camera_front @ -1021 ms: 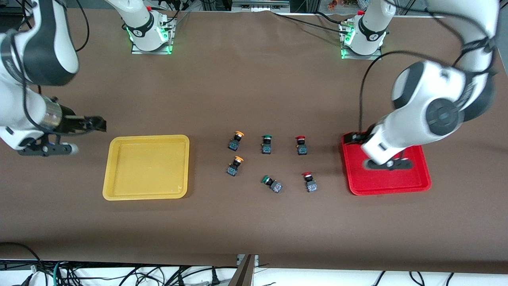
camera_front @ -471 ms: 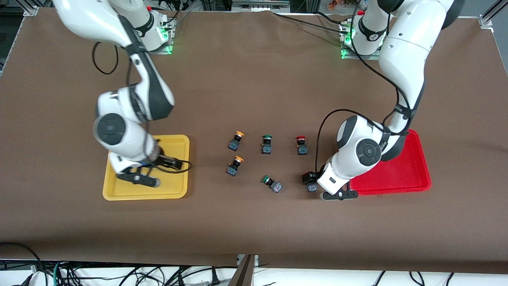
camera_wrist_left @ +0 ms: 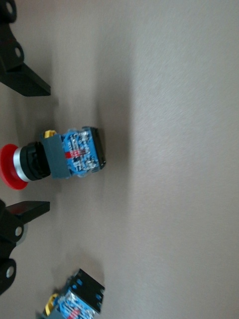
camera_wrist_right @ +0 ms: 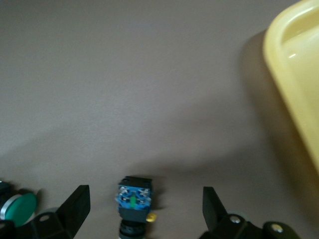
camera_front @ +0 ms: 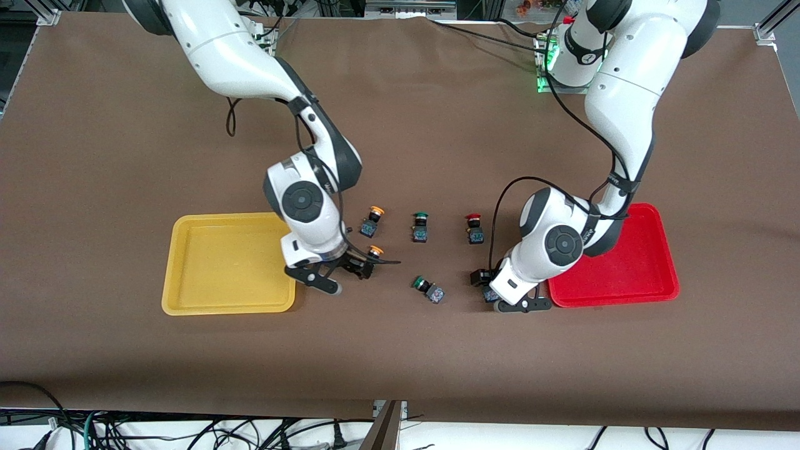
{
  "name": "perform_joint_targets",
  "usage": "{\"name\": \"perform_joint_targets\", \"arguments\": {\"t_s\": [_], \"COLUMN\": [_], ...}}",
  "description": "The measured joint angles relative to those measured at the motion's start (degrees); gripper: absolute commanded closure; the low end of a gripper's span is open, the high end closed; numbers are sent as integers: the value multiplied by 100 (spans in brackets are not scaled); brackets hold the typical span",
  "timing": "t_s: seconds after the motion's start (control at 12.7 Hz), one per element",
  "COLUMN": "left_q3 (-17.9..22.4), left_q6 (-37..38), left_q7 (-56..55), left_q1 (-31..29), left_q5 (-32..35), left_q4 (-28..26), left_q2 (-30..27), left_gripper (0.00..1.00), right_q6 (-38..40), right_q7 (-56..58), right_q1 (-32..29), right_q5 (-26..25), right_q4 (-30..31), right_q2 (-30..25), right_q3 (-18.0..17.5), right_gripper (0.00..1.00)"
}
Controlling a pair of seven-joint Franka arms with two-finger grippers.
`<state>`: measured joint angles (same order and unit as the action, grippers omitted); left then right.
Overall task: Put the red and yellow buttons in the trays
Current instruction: 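Place the red button in the red tray while the right gripper places orange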
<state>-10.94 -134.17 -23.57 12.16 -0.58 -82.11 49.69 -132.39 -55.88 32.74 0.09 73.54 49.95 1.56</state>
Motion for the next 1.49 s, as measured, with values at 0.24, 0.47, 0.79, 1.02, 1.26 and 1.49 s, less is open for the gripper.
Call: {"name": "perform_joint_targets", "arguments": {"t_s": [0.24,0.47,0.79,1.02,1.26,1.49], "left_q3": [56,101,125,165,199,209], "left_q6": [-47,-76,215,1369,2430,2614], "left_q7": [-64,-65,-66,-69,178,899], "left_q1": [69,58,-64,-237,-868,-1434], "left_q5": [14,14,16,22,52,55], "left_q4": [4,33,273,435,399,12], "left_q2": [47,54,-59,-633,-1272,-1282], "left_gripper": [69,86,87,85,86,88], "right_q6": [-266,-415,-419,-390,450,1721], "right_q7": [-162,-164,-159,-117,707,2415], "right_q1": [133,215,295,307,49,-788], "right_q5": [0,-47,-95,-104,-104,-96], "right_q4": [-177,-207,-210,-265,-541,-723], "right_q2": [351,494,569,576,424,-68], "right_q3": [19,20,20,57,176,192], "right_gripper": [0,24,100,100,100,100]}}
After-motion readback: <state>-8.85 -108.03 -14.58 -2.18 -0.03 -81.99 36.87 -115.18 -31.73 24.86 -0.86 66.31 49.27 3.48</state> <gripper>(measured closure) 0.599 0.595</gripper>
